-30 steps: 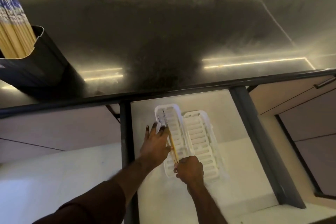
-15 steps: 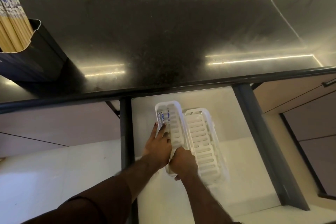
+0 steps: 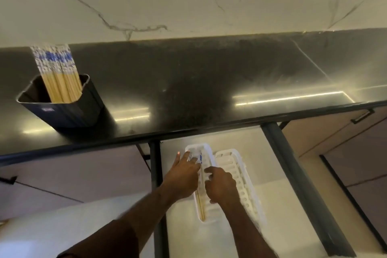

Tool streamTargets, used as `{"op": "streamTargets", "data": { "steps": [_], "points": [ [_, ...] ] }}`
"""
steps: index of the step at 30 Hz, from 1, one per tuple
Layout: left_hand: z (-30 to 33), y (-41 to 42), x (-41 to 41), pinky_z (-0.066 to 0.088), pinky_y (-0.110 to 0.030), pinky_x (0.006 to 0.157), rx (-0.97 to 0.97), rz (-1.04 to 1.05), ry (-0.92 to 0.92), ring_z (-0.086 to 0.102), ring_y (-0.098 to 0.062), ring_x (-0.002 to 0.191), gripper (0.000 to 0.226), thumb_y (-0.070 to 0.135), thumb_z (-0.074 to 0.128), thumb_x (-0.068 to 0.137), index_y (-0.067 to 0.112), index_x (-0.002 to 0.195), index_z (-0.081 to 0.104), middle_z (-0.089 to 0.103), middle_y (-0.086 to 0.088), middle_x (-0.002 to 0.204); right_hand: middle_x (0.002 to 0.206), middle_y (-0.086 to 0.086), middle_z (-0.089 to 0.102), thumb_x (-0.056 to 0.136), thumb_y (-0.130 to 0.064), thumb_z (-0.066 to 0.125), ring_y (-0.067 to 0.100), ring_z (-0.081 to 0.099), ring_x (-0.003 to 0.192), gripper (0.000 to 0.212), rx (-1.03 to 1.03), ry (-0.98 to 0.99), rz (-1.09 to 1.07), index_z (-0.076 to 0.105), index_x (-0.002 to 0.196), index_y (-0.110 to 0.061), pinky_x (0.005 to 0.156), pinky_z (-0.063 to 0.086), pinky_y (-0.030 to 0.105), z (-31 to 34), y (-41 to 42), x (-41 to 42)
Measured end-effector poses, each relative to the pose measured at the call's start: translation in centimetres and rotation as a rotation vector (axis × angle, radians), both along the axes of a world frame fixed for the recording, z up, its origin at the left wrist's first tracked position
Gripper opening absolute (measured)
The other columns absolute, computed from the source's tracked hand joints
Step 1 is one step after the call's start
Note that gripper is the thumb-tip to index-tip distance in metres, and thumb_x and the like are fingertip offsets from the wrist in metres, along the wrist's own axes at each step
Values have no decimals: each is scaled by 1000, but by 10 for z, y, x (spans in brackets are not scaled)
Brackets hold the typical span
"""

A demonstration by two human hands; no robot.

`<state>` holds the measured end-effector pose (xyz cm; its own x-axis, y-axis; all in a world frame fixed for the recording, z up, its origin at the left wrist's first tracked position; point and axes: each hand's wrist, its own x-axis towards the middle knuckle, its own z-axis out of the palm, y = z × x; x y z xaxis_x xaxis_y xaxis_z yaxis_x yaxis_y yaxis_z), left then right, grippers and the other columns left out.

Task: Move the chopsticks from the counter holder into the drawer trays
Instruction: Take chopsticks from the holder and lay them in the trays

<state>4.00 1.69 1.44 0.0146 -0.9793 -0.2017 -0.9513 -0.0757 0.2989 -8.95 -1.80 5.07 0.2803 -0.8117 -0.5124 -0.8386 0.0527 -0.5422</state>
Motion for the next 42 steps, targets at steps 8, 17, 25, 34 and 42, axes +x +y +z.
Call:
{"op": "streamTargets", "data": {
  "steps": [8, 17, 25, 34, 42],
  "points": [
    [141, 6, 83, 21, -26, 113, -511, 287, 261, 31, -18, 142, 44, 20, 51, 97, 15, 141, 45, 41, -5, 151, 112, -2, 72, 91, -22, 62, 17, 66, 103, 26, -529, -273, 48, 68, 116, -24, 89, 48, 26, 122, -4, 77],
    [221, 72, 244, 39, 4, 74, -817, 375, 406, 61, 3, 90, 39, 22, 63, 91, 18, 130, 58, 70, 0, 118, 100, -10, 74, 90, -22, 65, -8, 56, 83, 19, -812, -453, 108, 72, 108, -22, 70, 31, -10, 201, 52, 241],
    [217, 109, 368, 58, -29, 85, -883, 525, 463, 69, -9, 98, 31, 18, 67, 89, 11, 119, 67, 72, -5, 114, 103, -8, 74, 91, -22, 65, -4, 64, 85, 25, -729, -470, 212, 69, 116, -24, 75, 48, 5, 196, 92, 372],
    [169, 79, 442, 44, -27, 95, -759, 750, 458, 61, -19, 116, 39, 16, 69, 86, 7, 123, 63, 67, -9, 124, 113, -1, 72, 94, -22, 60, 9, 65, 99, 26, -571, -390, 268, 67, 119, -21, 90, 55, 30, 150, 69, 448],
    [136, 41, 473, 55, -23, 85, -538, 806, 907, 68, -7, 99, 38, 13, 73, 83, 13, 120, 65, 72, -3, 111, 111, -6, 69, 94, -20, 60, -2, 50, 83, 32, -492, -339, 238, 60, 126, -23, 72, 36, 12, 111, 52, 477]
  ]
}}
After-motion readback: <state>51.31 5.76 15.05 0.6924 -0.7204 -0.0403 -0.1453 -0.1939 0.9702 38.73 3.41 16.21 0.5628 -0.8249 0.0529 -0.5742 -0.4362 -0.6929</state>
